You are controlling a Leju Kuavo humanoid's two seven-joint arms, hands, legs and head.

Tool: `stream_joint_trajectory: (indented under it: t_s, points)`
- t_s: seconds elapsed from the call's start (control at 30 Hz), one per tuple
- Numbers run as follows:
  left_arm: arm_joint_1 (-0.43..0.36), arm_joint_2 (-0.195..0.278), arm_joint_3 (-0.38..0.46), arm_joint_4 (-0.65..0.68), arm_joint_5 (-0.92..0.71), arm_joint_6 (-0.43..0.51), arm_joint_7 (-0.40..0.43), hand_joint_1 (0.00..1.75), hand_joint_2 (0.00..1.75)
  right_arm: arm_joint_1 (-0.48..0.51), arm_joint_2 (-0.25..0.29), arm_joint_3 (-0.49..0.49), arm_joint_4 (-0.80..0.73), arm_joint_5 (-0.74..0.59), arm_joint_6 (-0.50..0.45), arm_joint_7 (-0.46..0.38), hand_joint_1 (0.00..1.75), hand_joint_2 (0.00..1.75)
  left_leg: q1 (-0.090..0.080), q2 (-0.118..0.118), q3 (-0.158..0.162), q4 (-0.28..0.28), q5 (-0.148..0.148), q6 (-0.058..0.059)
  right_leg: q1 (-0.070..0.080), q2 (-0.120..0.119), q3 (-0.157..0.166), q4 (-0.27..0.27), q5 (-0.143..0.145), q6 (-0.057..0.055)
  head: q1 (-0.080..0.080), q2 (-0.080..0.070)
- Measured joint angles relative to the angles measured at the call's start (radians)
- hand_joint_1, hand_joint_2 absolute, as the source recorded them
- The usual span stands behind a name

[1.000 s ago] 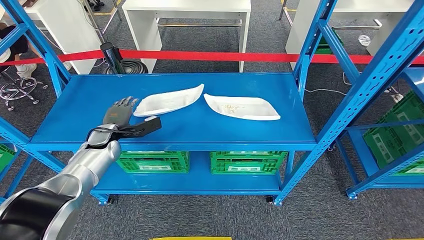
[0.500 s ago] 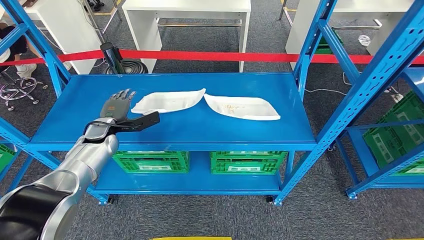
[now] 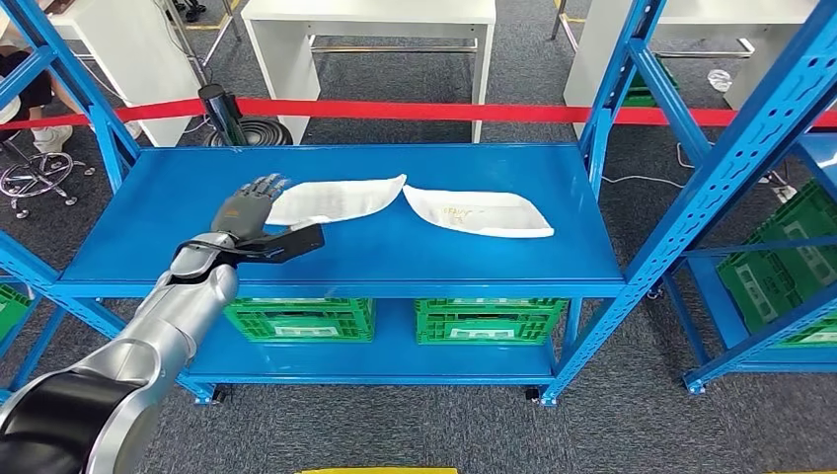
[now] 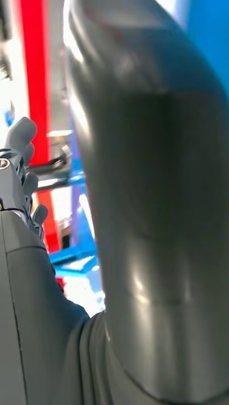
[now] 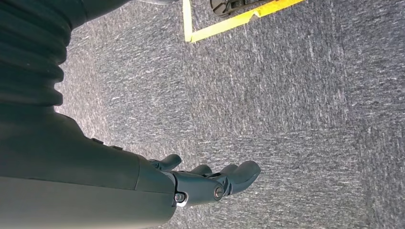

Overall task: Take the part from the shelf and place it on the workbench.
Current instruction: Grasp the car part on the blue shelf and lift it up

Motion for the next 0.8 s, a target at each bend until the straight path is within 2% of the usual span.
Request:
stream_joint_trajectory:
  t_s: [0.17, 0.3, 0.8]
  points:
    - [-0.002, -0.028, 0.0, 0.004, -0.024, -0.078, -0.002, 0.0, 0.0, 0.0, 0.0, 0.0, 0.0, 0.003, 0.001, 0.002, 0.0, 1.75, 0.0, 0.0, 0.0, 0.0, 0.0, 0.0, 0.0, 0.0, 0.0, 0.0, 0.0, 0.0, 0.0, 0.0]
    - [-0.003, -0.048, 0.0, 0.013, -0.037, -0.101, -0.002, 0.0, 1.75, -0.001, 0.0, 0.0, 0.0, 0.003, 0.0, 0.003, 0.0, 1.75, 0.0, 0.0, 0.0, 0.0, 0.0, 0.0, 0.0, 0.0, 0.0, 0.0, 0.0, 0.0, 0.0, 0.0]
    - [-0.003, -0.078, -0.002, 0.03, -0.047, -0.102, -0.001, 0.0, 1.75, 0.0, 0.0, 0.0, 0.0, 0.003, -0.001, 0.004, 0.0, 1.75, 0.0, 0.0, 0.0, 0.0, 0.0, 0.0, 0.0, 0.0, 0.0, 0.0, 0.0, 0.0, 0.0, 0.0]
